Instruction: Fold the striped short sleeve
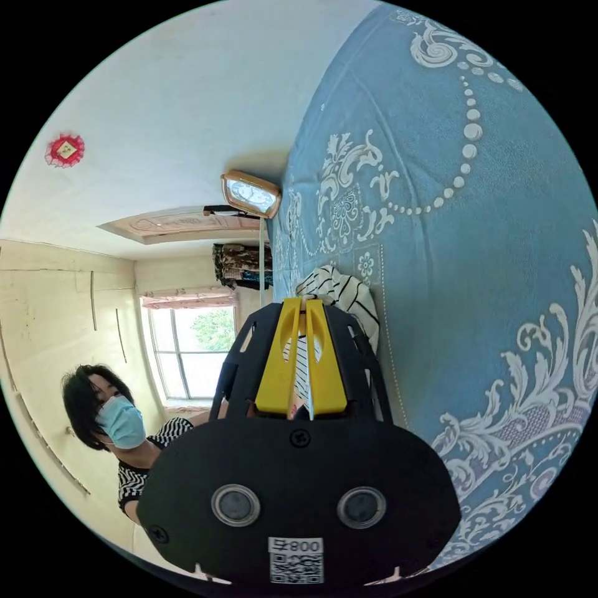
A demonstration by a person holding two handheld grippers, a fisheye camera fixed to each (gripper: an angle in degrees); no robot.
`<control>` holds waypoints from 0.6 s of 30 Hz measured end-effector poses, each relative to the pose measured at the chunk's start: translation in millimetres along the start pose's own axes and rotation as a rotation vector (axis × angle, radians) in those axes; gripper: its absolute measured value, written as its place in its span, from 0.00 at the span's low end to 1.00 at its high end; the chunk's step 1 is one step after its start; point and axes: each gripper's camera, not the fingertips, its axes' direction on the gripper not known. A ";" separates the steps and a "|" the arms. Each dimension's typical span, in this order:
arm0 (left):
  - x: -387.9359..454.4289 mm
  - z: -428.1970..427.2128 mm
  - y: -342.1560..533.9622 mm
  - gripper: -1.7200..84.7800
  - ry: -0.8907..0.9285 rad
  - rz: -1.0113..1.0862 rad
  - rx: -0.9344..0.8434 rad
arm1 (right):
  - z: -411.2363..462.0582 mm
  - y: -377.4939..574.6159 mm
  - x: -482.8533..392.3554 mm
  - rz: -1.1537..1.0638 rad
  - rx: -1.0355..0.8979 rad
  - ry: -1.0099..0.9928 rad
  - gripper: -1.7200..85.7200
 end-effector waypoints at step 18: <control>73.6 184.7 -5.9 0.04 -0.318 0.297 -0.302 | 154.3 -20.5 -87.4 -0.357 0.022 0.589 0.04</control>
